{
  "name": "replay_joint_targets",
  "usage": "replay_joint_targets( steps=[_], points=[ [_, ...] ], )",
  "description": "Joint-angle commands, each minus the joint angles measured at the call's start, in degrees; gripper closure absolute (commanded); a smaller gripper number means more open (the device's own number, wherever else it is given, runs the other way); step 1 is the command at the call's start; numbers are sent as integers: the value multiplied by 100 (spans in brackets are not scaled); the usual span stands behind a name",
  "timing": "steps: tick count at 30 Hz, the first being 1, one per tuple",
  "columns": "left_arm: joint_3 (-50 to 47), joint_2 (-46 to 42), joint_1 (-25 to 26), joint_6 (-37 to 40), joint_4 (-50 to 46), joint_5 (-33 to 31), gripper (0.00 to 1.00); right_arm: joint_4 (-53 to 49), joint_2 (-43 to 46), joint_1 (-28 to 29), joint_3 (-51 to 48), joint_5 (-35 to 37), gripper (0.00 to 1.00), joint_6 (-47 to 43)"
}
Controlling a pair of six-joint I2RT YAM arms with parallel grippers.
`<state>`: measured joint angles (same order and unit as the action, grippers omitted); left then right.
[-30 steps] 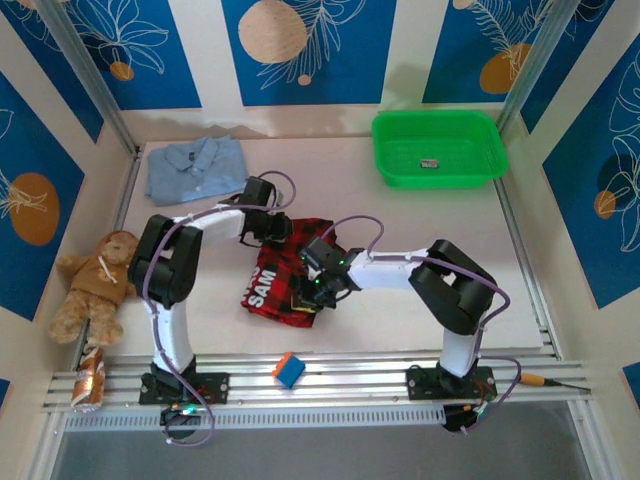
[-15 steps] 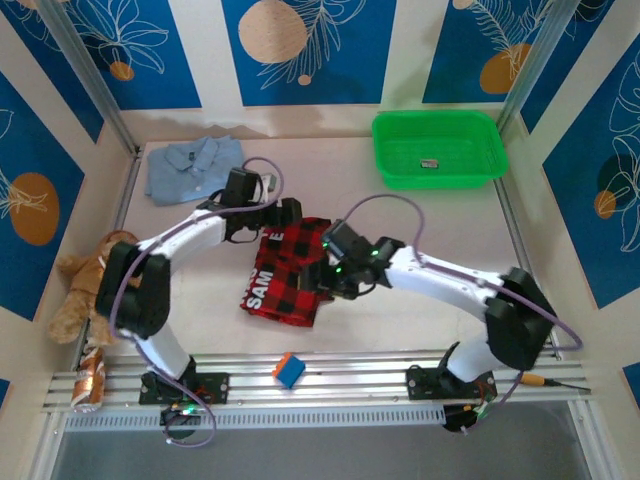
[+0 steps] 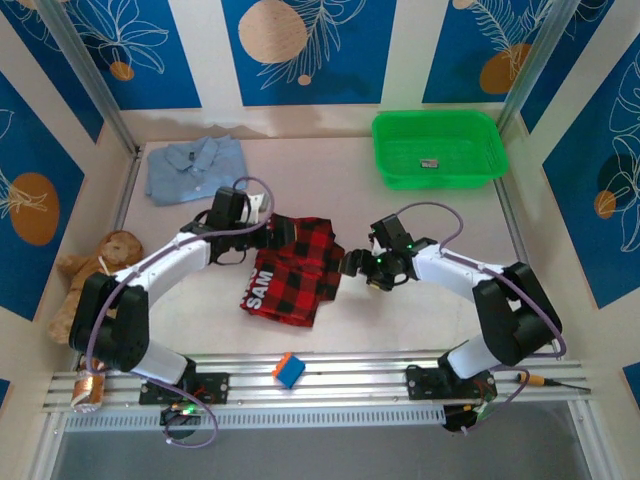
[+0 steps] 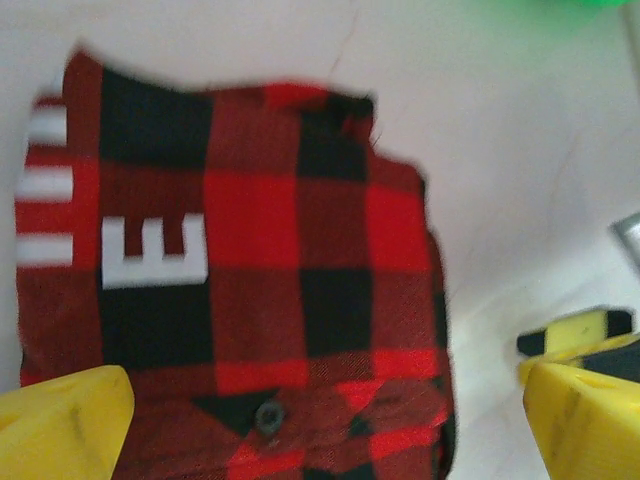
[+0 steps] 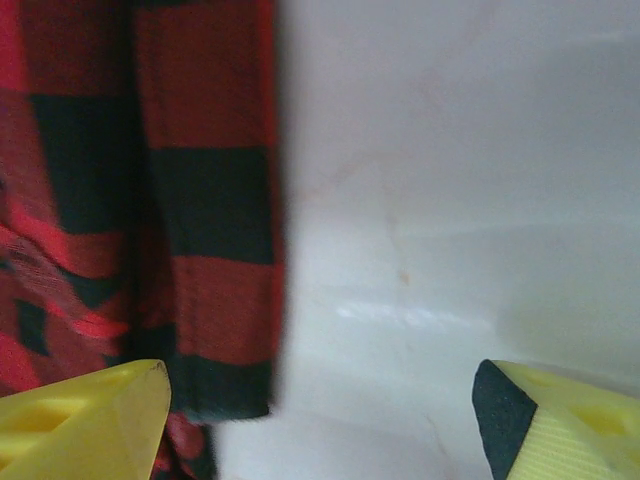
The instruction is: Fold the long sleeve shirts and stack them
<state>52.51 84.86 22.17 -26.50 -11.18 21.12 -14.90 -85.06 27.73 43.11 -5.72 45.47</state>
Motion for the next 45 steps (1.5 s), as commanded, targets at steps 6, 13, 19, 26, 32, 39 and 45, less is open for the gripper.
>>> replay_joint_targets(
  steps=[6,13,19,26,32,39,45],
  points=[
    [-640,246,76,-230,741,254,0,2133,-675,68,-365,-708,18,206],
    [-778,422,118,-290,885,199,0,2836,-998,296,-365,-720,18,348],
    [-802,573,147,-344,981,244,0,2977,-1205,521,-178,-800,18,346],
    [-843,496,164,-391,969,225,0,2524,-1447,781,293,-661,18,260],
    [-905,496,173,-434,1029,233,0,2009,-1562,1101,769,-396,18,189],
    [-947,548,175,-457,1120,261,0,1453,-1758,1297,1196,-187,19,17],
    [-928,549,173,-461,1107,235,1,995,-1730,1246,1280,-8,28,-69]
  ],
)
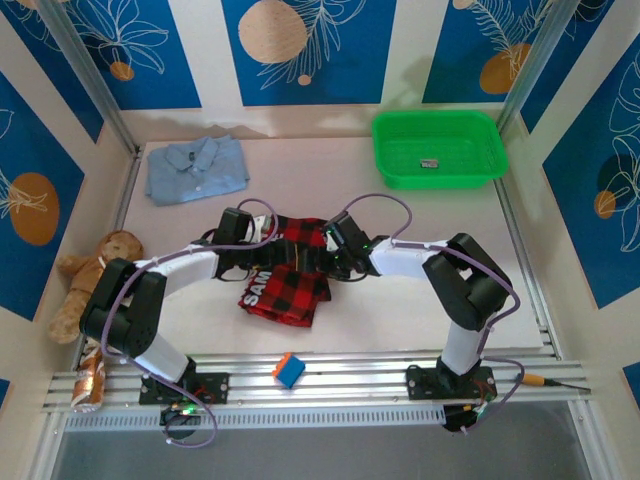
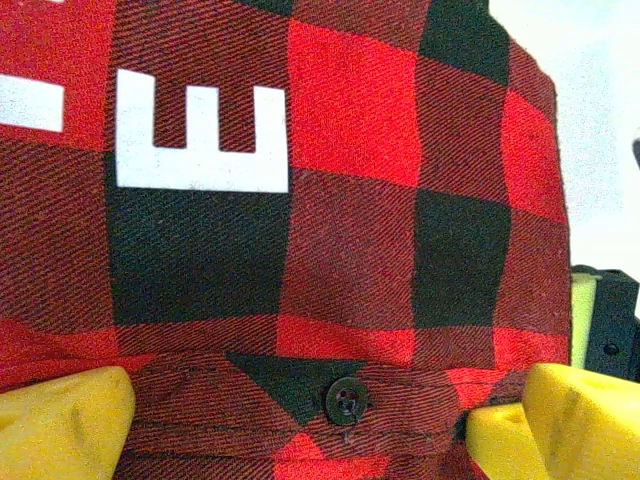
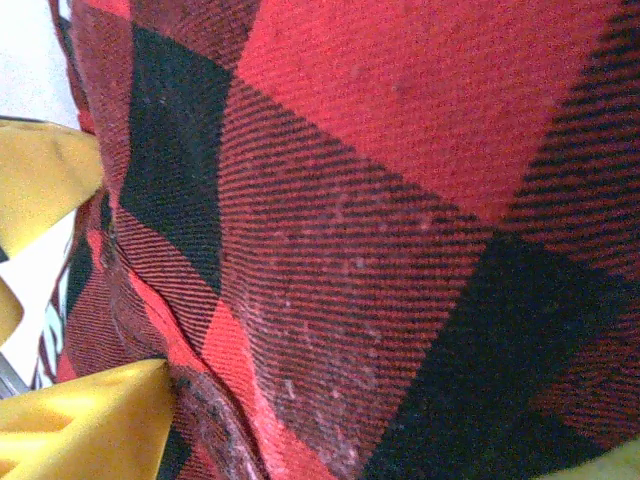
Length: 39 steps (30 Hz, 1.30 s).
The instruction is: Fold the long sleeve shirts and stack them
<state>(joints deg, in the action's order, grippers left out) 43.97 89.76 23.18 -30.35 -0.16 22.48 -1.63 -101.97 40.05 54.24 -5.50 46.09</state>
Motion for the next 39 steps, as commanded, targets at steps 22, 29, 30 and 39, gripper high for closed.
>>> replay_joint_targets(
  steps=[22,29,30,39],
  points=[
    [2054,-2270,-709,498,-2270,-269,0,-5702,1503,-669,2488,4416,100,-1801],
    [2164,-3165,-834,736,-3004,-620,0,-6147,1450,-682,2904,7182,100,-3179],
    [2128,-3253,-842,750,-3079,-667,0,-5986,1344,-575,2881,7484,100,-3425],
    [1401,-3861,-841,654,-3387,-838,0,-6747,-1988,1112,3970,7596,100,-3308]
  ],
)
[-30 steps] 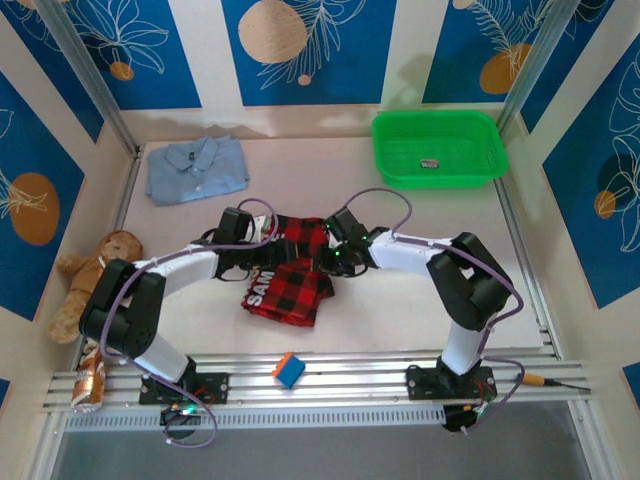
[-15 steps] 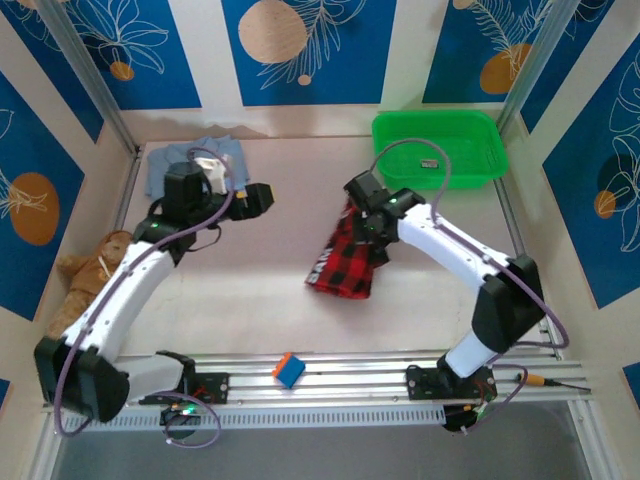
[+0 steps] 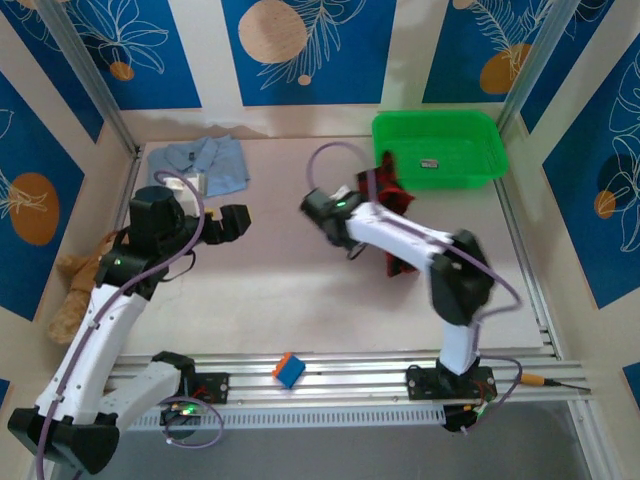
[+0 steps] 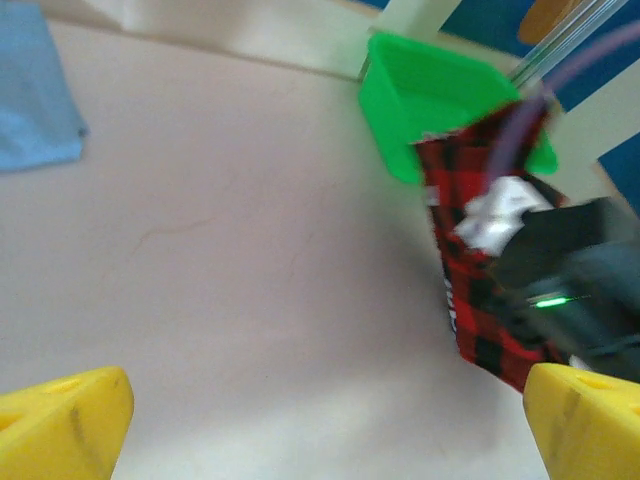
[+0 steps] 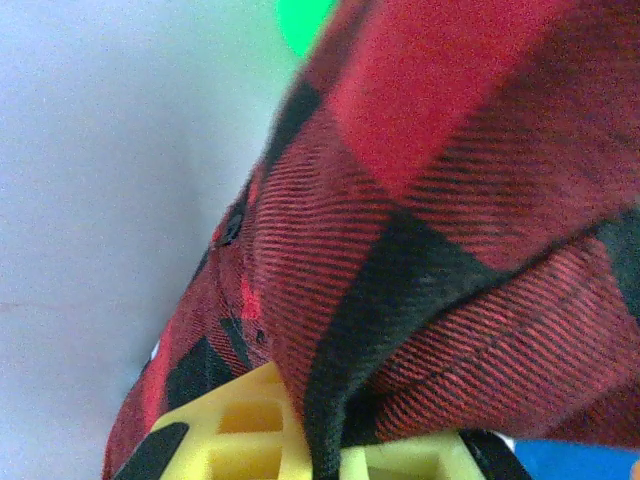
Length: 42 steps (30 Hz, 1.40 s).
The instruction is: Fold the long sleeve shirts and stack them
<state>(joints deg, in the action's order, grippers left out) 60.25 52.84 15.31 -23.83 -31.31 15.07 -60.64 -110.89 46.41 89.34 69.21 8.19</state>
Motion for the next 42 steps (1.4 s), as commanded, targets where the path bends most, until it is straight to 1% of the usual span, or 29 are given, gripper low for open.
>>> replay_joint_targets(
  steps=[1,2,3,6,7,10,11,13,15,17,20,23,25,27,28,30,33,34,35,36,37,38,39,40,41,42],
  points=[
    [-310,-228,-55,-38,-270,-88,0,-1109,-1497,624,717,-10,100,773],
    [-372,-273,-52,-63,-301,-75,0,-1378,-1844,770,1018,-229,100,1072],
    [-429,-323,-54,-83,-343,-72,0,-1440,-2093,896,1240,-504,100,1286],
    [-568,-439,-55,-95,-434,-64,0,-988,-2222,1226,1388,-1204,100,1261],
    [-601,-470,-50,-95,-452,-64,0,-919,-2236,1305,1415,-1334,98,1260],
    [-717,-520,-54,-83,-508,-74,0,-956,-2279,1439,1568,-1648,87,1382],
    [-754,-537,-53,-92,-504,-60,0,-946,-2252,1453,1585,-1833,82,1426],
    [-824,-552,-55,-119,-475,-48,0,-814,-2108,1482,1528,-2238,66,1446],
    [-874,-580,-55,-177,-455,-46,0,-639,-1815,1491,1376,-2610,49,1497],
    [-876,-599,-57,-225,-455,-46,0,-393,-1426,1477,1195,-3059,41,1560],
    [-780,-641,-63,-326,-527,-129,0,74,-666,1376,849,-4277,36,1674],
    [-680,-635,-68,-481,-642,-223,0,371,139,1294,504,-5336,34,1837],
    [-721,-618,-72,-665,-566,-163,0,498,705,1211,276,-5773,33,2033],
    [-1007,-578,-62,-936,-164,110,0,664,1332,1030,-43,-6107,32,2173],
    [-1229,-527,-55,-1107,189,274,0,704,1636,862,-211,-6254,32,2251],
    [-1564,-234,66,-1346,638,330,0,783,2167,422,-516,-6511,32,2302],
    [-1626,553,743,-1209,959,-283,2,623,2594,-508,-919,-6298,33,2226],
    [-1573,951,1056,-1212,1164,-358,5,540,2596,-896,-1022,-6271,37,2150],
    [-1489,1352,1332,-1235,1371,-390,8,571,2591,-1246,-1145,-6243,43,2048],
    [-1407,1670,1529,-1289,1537,-404,13,659,2549,-1508,-1308,-6189,50,1949],
    [-1326,2096,1704,-1396,1758,-401,21,818,2479,-1751,-1506,-6125,62,1842],
    [-1276,2455,1816,-1541,1998,-373,29,998,2383,-2010,-1684,-6157,71,1760],
    [-1234,2725,1864,-1659,2164,-395,35,1131,2274,-2207,-1796,-6225,77,1719],
    [-1211,3007,1906,-1789,2357,-455,42,1347,2149,-2408,-1969,-6269,82,1697],
    [-1189,3272,1915,-1908,2556,-473,50,1594,2057,-2555,-2127,-6277,83,1686],
    [-1165,3502,1918,-2013,2749,-454,54,1743,1977,-2659,-2216,-6294,84,1702]
  ],
)
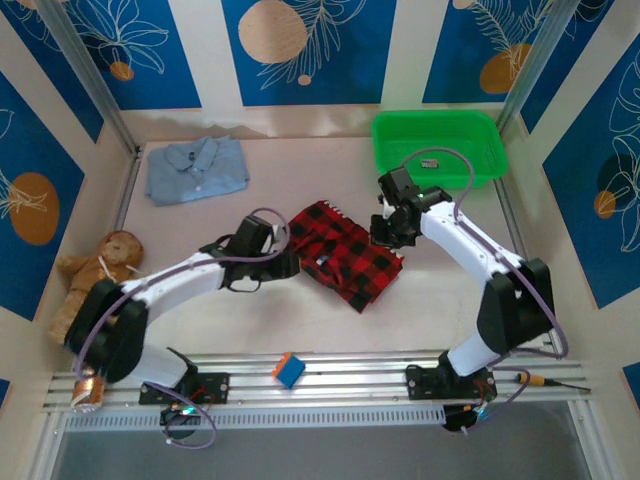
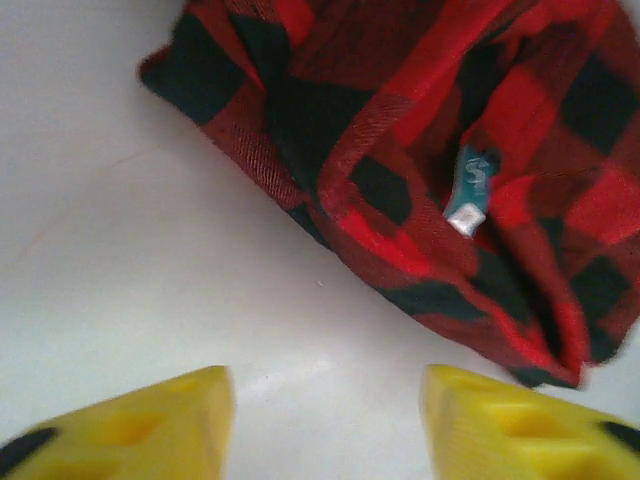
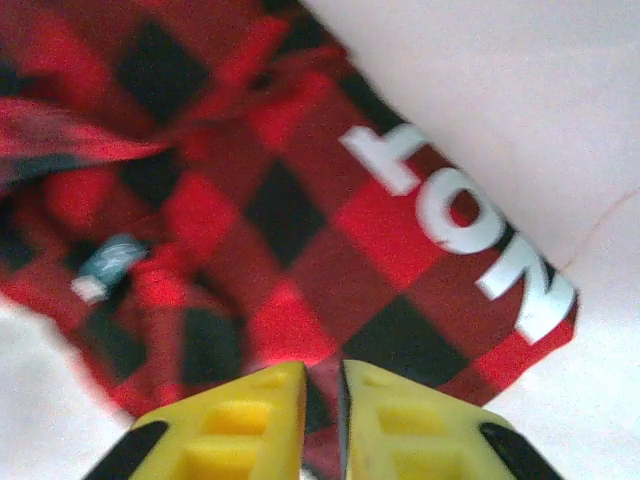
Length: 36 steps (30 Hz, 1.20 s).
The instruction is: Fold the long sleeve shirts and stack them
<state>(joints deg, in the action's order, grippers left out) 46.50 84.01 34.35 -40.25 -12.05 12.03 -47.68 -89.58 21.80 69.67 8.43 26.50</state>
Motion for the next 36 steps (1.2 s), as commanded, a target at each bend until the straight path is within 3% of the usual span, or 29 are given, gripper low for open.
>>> replay_joint_targets(
  steps=[1,7,12,16,19,23,27,29,32,36],
  points=[
    [273,676,19,-477,1000,-119,58,576,-256,-269,-319,-242,85,-112],
    [1097,2057,-7,-487,1305,-90,68,980,-945,-163,-614,-268,89,127],
    [1615,2444,-379,-92,936,-168,72,1198,-1164,262,-924,-754,89,733],
    [1968,2609,-860,284,786,-34,71,1838,-1463,1098,-1071,-1383,88,1902],
    [2523,3013,-1168,589,617,322,70,2356,-2157,1930,-536,-1493,88,2953],
    [2745,3232,-1764,613,1074,1048,67,3179,-3049,2764,464,-1455,84,4556],
    [3530,3077,-2069,1353,103,1321,54,3847,-3460,3133,1066,-1006,79,5632],
    [3856,2791,-2217,1664,-349,1414,39,4338,-3602,3166,1239,-1009,74,6021],
    [4190,2259,-2495,1968,-997,1188,18,4596,-3666,3163,1479,-1280,65,6149],
    [4471,1577,-2906,2052,-2080,1018,9,4704,-3226,3107,1235,-1759,53,6048]
  ],
)
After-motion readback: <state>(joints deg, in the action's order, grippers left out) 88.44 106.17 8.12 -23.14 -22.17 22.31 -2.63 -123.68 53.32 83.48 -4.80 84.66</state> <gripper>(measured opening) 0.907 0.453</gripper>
